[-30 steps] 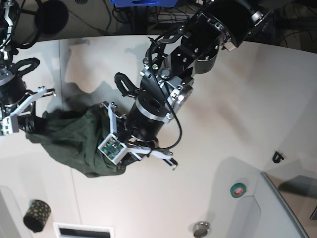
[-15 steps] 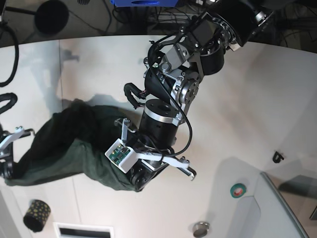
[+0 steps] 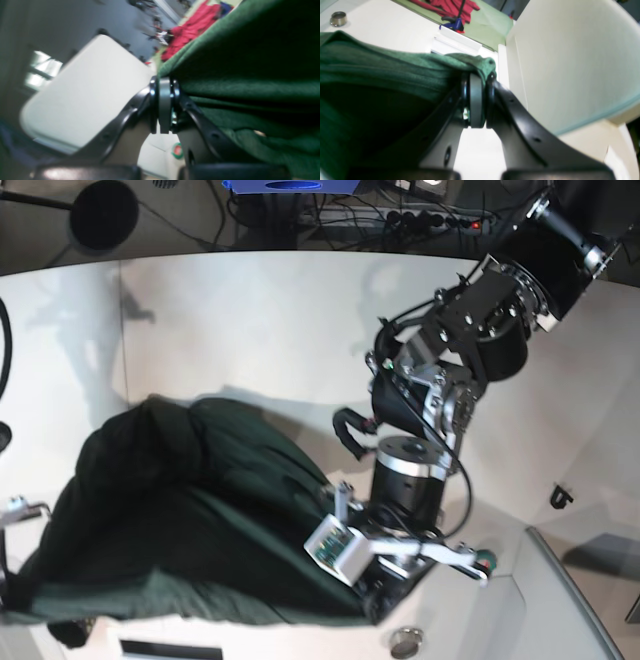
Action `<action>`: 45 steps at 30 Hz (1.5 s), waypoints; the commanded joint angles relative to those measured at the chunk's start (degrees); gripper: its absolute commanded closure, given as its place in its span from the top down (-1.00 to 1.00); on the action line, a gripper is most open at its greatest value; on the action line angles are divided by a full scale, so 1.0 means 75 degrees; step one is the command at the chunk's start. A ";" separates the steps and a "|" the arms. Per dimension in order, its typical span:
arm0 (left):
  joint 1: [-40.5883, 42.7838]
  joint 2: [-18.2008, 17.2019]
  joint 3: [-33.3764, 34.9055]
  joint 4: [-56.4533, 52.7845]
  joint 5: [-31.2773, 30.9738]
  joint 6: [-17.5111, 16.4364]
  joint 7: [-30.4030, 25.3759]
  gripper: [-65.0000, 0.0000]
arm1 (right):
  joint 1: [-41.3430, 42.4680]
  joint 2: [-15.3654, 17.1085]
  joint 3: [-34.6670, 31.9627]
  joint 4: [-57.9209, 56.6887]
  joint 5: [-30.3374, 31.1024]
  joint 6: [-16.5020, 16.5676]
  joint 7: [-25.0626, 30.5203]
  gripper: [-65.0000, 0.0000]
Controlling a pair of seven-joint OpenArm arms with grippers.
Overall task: Layout the t-shirt on the table in an organized manner, then fold the t-shirt properly
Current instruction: 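Swing the held t-shirt up and lay it flat across the table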
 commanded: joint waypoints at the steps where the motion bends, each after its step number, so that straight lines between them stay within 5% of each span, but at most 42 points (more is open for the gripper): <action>1: -0.0222 0.0010 -0.0170 0.0151 0.0193 0.0157 -0.0166 -1.00 | 0.0267 0.0164 -0.0034 0.0128 -0.0057 -0.0082 0.0290 -0.98; 11: -0.0727 0.0256 -0.0158 -0.0236 0.0182 0.0497 -0.0705 -1.00 | 0.1509 0.0105 -0.2308 0.0022 -0.3561 -0.0082 0.0337 -0.98; 16: -0.0363 -0.0271 -0.0381 -0.0389 0.0193 0.0732 -0.1151 -1.00 | 0.1310 -0.0188 -0.2707 -0.0036 -0.3889 -0.0082 0.0325 -0.98; 19: 0.0282 -0.0400 -0.1377 -0.0377 0.0217 0.0696 -0.1889 -1.00 | 0.1193 -0.0586 -0.2519 -0.0036 -0.3901 -0.0082 0.0302 -0.98; 23: 0.0797 -0.0388 -0.3147 -0.0377 0.0217 -0.0030 -0.2885 -1.00 | 0.1134 -0.0973 -0.2050 -0.0036 -0.3901 -0.0082 0.0302 -0.98; 27: 0.0610 -0.0353 -0.4308 -0.0377 0.0252 -0.1003 -0.3085 -1.00 | 0.1310 -0.1055 -0.1722 -0.0036 -0.3901 -0.0082 0.0290 -0.98; 35: -0.0516 -0.0423 -0.4577 -0.0377 0.0287 -0.1683 -0.3026 -1.00 | 0.2400 -0.0914 -0.1289 0.0011 -0.3960 -0.0082 -0.0366 -0.98; 39: -0.1418 -0.0400 -0.4366 -0.0377 0.0299 -0.1777 -0.2393 -1.00 | 0.3103 -0.0739 -0.1558 -0.0001 -0.4745 -0.0047 -0.0495 -0.98; 45: -0.2731 -0.0400 -0.3640 -0.0377 0.0287 -0.1894 -0.1596 -1.00 | 0.3959 -0.0914 -0.1804 -0.0036 -0.5917 0.0903 -0.0495 -0.98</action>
